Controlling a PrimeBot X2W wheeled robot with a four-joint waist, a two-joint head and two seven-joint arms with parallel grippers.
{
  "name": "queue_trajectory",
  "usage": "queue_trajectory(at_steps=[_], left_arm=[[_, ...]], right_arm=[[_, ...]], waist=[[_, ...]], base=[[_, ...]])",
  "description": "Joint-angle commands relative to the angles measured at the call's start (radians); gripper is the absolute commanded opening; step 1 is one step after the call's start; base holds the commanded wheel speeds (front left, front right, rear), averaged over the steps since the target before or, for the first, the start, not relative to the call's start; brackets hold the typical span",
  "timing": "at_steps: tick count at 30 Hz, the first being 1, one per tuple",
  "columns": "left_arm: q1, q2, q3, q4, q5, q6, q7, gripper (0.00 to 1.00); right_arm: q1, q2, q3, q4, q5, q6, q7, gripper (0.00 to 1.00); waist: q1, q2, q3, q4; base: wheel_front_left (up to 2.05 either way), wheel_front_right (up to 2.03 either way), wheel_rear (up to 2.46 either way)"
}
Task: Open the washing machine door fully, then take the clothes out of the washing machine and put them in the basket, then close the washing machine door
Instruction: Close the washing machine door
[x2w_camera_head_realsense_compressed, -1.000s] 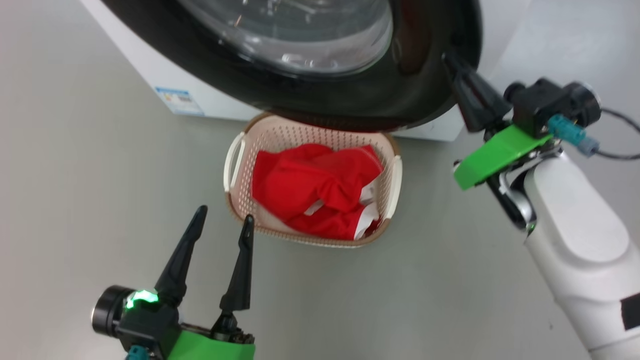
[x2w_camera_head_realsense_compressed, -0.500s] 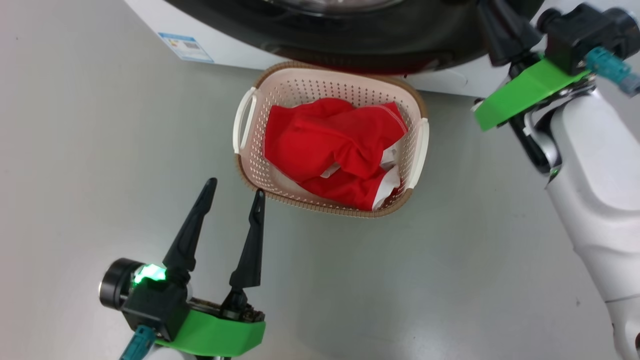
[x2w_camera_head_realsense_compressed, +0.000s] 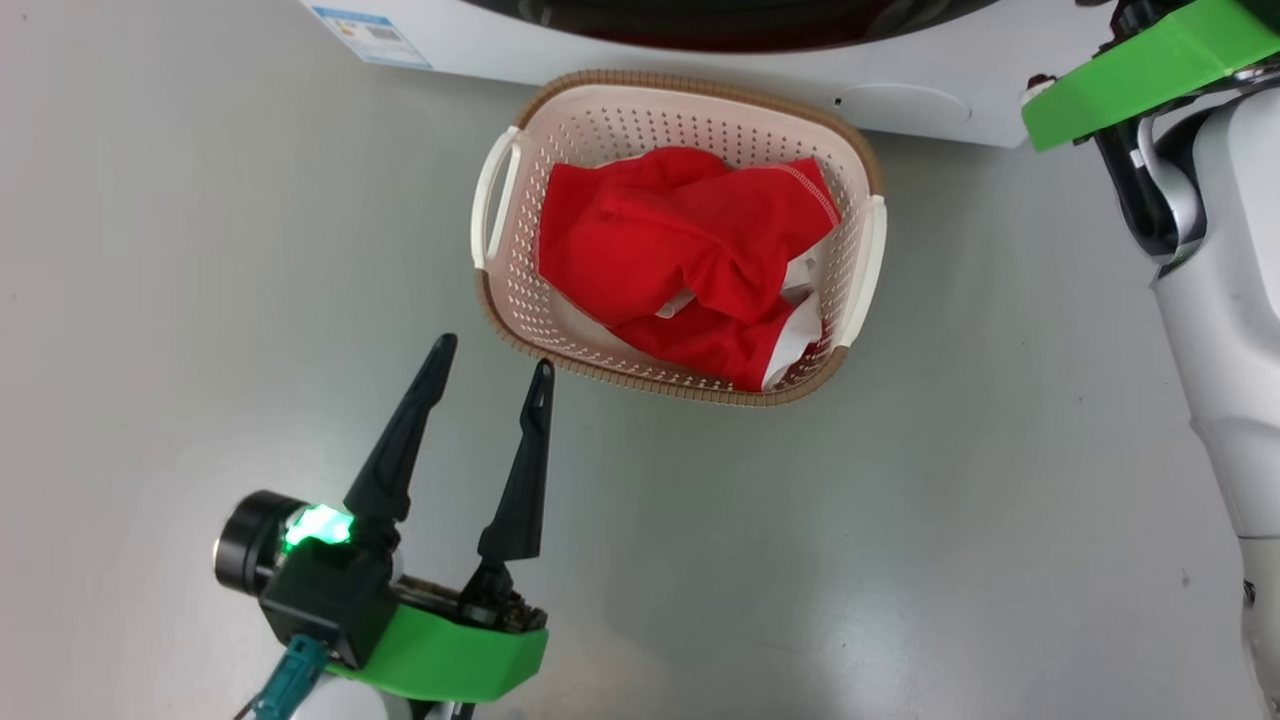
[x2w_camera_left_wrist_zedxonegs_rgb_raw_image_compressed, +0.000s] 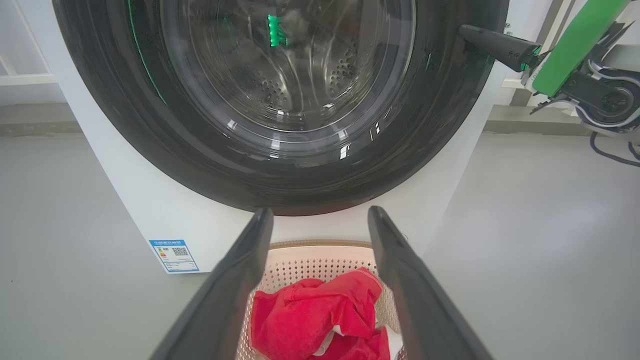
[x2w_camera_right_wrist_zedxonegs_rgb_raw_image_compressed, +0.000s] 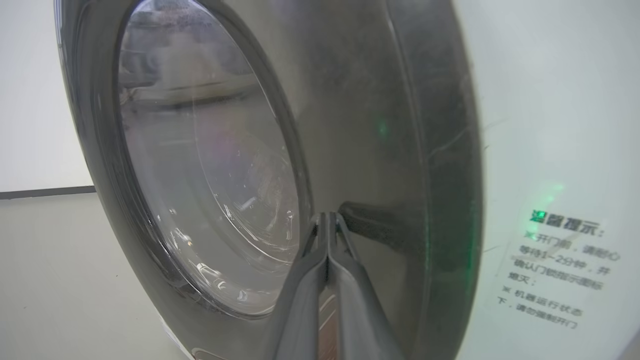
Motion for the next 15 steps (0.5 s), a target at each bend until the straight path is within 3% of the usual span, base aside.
queue_trajectory(at_steps=[1,15], left_arm=[[-0.011,0.008,0.026,-0.021,0.017,-0.002,-0.008,1.0],[-0.026,0.006,0.027,-0.008,0.024,0.001,-0.008,1.0]], right_arm=[[-0.045,0.008,-0.04,-0.029,-0.021,-0.01,-0.005,0.0],[-0.034,0.05,-0.036,-0.047,-0.049,-0.01,-0.005,0.0]], waist=[[0.0,0.0,0.013,0.005],[0.0,0.0,0.004,-0.023]], base=[[0.0,0.0,0.0],[0.0,0.0,0.0]])
